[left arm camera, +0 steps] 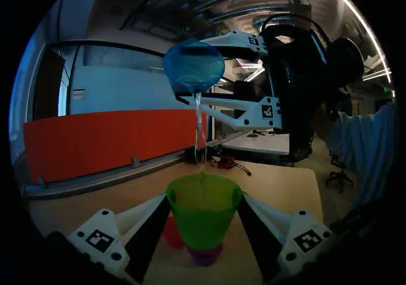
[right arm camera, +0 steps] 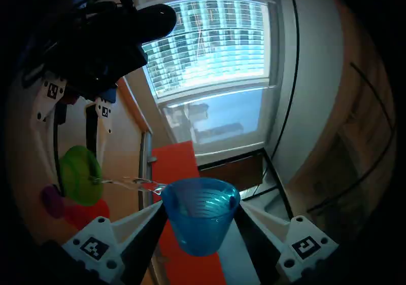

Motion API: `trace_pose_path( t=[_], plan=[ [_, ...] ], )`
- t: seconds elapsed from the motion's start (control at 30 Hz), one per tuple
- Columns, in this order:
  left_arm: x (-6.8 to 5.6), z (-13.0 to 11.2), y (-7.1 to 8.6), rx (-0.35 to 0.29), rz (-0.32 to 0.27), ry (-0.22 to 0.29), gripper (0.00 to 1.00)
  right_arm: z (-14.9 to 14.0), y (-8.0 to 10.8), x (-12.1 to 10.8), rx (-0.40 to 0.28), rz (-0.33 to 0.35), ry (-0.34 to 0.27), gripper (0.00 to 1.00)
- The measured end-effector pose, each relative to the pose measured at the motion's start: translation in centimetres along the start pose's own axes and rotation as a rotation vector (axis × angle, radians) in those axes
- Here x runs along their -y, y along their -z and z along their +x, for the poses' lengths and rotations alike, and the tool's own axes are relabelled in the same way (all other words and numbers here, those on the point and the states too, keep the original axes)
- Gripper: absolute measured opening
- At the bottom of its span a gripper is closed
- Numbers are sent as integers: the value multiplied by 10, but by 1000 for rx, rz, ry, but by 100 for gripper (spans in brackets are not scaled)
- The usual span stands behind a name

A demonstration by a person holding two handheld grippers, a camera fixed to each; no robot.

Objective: Pour water

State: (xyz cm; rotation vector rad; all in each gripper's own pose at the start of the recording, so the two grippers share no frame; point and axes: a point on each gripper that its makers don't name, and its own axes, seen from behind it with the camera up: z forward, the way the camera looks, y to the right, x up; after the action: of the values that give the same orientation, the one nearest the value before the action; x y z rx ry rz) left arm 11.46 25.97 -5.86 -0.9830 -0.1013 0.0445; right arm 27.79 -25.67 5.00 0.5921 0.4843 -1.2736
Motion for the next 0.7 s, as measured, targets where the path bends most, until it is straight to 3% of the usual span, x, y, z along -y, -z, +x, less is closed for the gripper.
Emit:
trace_pose_path(
  t=[0.7],
  plan=[
    [1,1,-2,-3,-2,2,87,12,-2,-8,-8,-17,131,89]
  ],
)
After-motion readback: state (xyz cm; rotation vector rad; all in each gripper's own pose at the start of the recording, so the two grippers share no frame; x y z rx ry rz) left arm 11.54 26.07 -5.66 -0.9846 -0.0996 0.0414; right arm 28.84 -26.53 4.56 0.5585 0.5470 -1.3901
